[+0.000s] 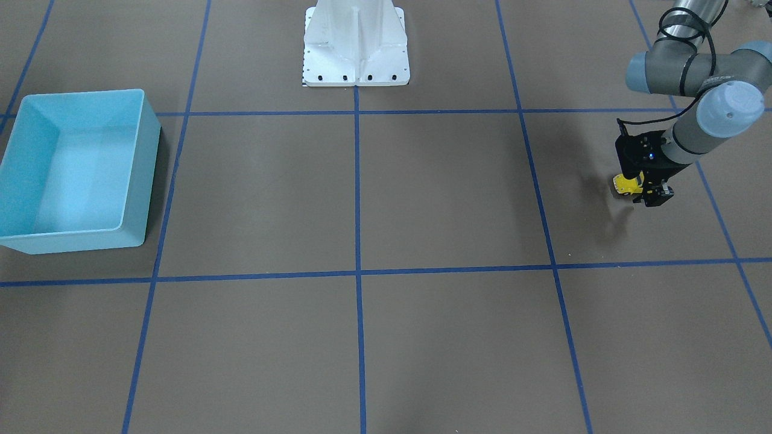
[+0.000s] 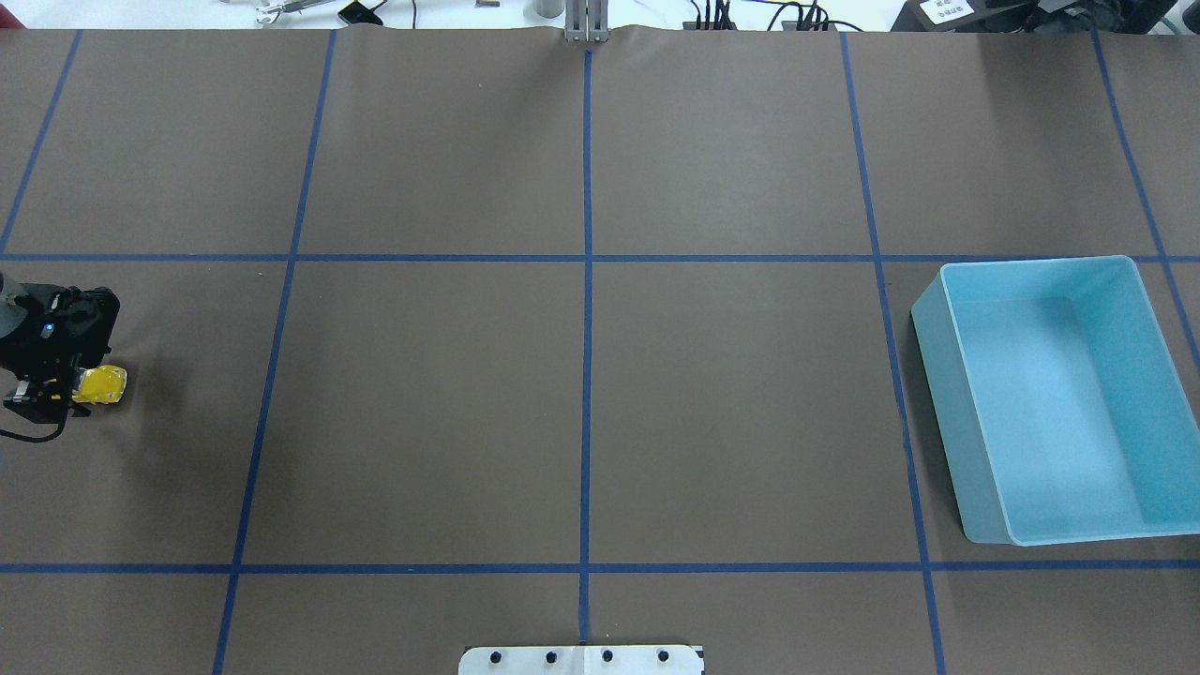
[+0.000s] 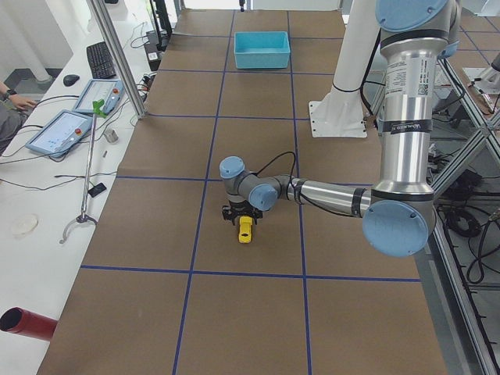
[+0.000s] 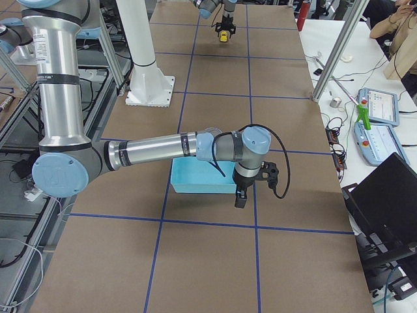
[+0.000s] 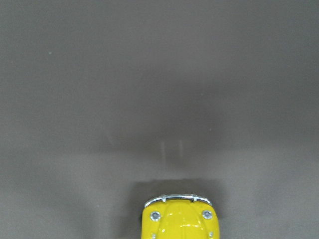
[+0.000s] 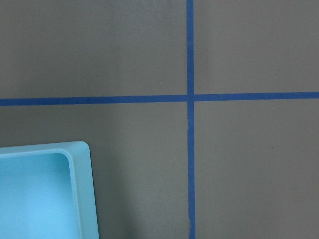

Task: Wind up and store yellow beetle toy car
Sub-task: 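Press the car down and drag it backward along the table with the left gripper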

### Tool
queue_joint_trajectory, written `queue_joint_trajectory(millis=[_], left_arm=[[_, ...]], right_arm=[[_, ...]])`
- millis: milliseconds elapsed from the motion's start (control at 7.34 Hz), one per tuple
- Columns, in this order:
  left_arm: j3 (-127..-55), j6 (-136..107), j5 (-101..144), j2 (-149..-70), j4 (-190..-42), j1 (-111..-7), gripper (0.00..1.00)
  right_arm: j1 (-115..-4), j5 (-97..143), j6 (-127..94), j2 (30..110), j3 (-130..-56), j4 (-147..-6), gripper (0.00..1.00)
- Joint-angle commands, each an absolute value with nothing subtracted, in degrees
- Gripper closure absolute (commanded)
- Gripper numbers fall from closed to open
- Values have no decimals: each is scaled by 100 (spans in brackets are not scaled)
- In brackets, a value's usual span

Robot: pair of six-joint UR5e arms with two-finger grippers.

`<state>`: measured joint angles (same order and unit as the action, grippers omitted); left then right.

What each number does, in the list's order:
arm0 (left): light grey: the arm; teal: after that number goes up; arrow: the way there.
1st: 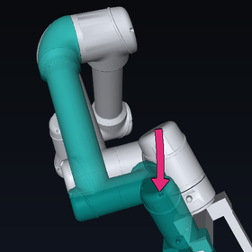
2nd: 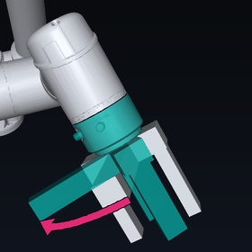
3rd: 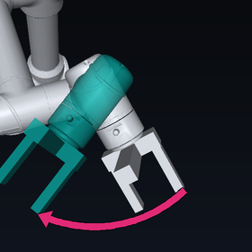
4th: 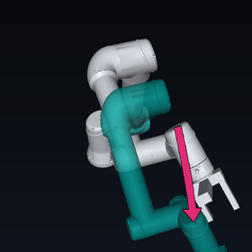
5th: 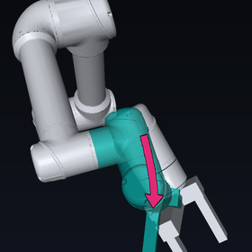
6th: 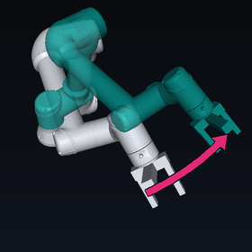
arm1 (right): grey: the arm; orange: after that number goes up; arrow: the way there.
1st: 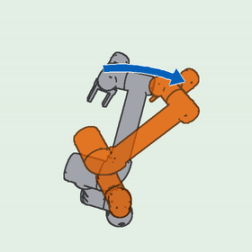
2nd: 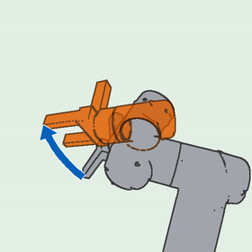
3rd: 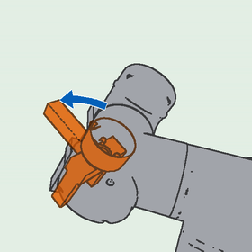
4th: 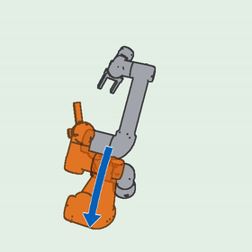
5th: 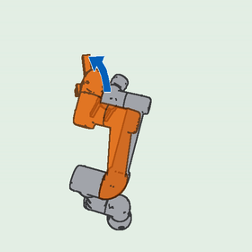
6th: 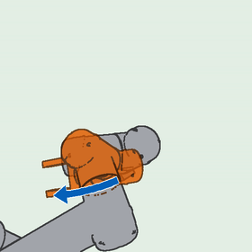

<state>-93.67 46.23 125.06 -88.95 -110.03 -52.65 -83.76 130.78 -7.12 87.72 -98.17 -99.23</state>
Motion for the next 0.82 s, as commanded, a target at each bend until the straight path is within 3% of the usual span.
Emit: queue_joint_trajectory(millis=[0,136,681], left_arm=[[-9334,4614,12515,-8895,-11004,-5265,71],[-9343,4623,12533,-8886,-11004,-5265,96],[-9877,4632,12647,-8667,-11231,-5300,100]], right_arm=[[-8376,13078,-712,8771,-9817,-9923,0],[-8376,13078,-712,8771,-9817,-9923,0],[-8376,13078,-712,8771,-9800,-9923,0]])
